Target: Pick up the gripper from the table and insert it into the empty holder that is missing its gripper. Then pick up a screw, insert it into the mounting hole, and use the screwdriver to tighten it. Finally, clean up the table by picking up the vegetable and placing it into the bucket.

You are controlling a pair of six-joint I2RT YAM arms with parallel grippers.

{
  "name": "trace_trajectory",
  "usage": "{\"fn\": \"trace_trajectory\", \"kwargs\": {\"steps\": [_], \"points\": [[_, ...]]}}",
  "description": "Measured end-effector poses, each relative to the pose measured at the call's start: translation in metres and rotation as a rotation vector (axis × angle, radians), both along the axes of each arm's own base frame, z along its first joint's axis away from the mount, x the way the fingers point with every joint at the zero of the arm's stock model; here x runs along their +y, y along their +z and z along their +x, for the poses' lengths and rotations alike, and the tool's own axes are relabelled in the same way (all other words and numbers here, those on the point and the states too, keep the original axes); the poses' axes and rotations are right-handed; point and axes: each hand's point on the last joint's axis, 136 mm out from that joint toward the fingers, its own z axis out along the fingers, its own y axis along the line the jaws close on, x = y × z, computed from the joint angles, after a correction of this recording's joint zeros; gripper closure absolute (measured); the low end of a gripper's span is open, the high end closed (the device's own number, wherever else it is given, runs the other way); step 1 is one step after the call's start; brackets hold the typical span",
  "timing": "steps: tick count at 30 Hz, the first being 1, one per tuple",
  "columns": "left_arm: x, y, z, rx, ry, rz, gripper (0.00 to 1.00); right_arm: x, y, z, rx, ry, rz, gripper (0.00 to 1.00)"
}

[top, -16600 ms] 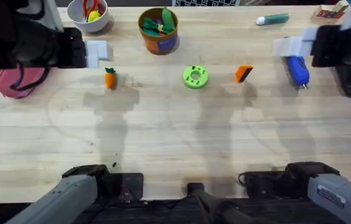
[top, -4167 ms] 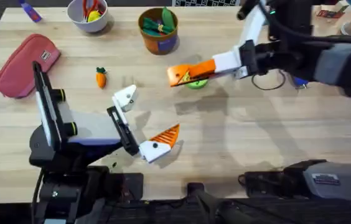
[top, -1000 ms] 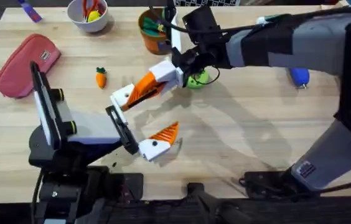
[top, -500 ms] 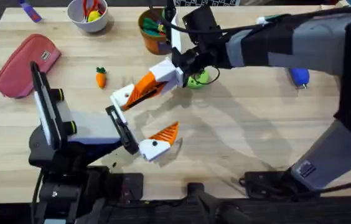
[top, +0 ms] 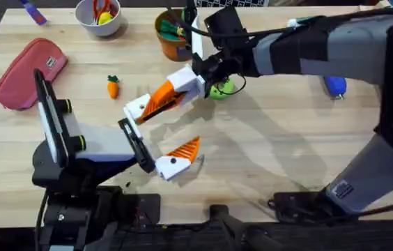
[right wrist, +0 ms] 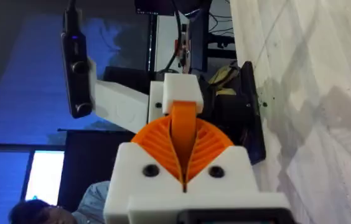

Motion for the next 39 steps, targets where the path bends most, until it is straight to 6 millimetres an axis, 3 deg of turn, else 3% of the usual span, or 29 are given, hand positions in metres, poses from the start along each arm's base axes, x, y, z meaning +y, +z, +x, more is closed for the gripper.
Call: {"fn": "trace_trajectory", "kwargs": {"steps": [23,29,30,39], "points": [[0.0,0.0,0.0001,0.0,0.001,0.0,0.001,0.0,-0.0001,0.0,0.001,0.0,-0.001,0.983],[-0.0015,0.0001,-0.0023,0.0,-0.015,-0.001,0.001,0.0035,-0.0021,-0.0019,-0.002,-0.001,-0.013,0.181],[-0.0016,0.0001,-0.0024,0.0,-0.016,-0.001,0.001,0.0038,-0.0022,-0.0019,-0.005,-0.002,-0.014,0.101],[-0.0021,0.0001,-0.0033,0.001,-0.022,-0.002,0.001,0.0047,-0.0032,-0.0019,-0.008,-0.005,-0.019,0.063]]}}
